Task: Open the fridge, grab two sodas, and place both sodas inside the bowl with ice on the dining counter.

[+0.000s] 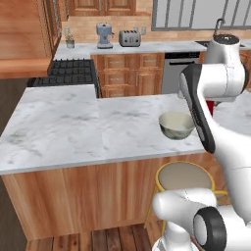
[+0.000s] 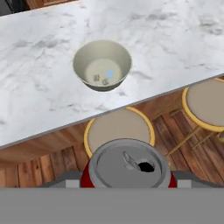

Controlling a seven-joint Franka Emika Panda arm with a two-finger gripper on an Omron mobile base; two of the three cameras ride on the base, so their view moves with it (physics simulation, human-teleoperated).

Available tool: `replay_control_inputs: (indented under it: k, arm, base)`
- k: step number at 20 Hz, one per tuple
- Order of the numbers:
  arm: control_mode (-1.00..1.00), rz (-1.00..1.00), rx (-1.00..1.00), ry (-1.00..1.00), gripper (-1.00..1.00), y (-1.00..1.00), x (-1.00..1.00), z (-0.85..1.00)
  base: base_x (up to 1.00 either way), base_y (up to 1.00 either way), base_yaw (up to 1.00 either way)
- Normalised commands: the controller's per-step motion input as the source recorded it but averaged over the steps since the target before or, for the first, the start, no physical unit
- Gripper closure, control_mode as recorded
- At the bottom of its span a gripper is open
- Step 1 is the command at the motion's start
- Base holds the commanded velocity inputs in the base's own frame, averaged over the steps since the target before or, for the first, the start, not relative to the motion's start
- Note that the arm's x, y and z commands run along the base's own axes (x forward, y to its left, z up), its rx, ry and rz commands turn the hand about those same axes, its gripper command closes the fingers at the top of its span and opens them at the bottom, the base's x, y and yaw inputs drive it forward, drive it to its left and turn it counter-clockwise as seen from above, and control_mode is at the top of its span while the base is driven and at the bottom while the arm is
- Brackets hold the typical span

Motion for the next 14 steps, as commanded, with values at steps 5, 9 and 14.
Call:
replay_control_inputs:
  k: [5, 9, 14]
  arm:
    - [-1.00, 0.01, 0.02, 0.16, 1.00, -0.34, 0.81, -0.38]
    - [-1.00, 0.04, 0.02, 0.10, 1.00, -0.25, 0.63, -0.31]
    - [-1.00, 0.06, 0.02, 0.00, 1.00, -0.12, 0.36, -0.35]
  base:
    - [0.00, 0.00, 0.00]
    - [0.00, 0.00, 0.00]
    - [0.00, 0.00, 0.00]
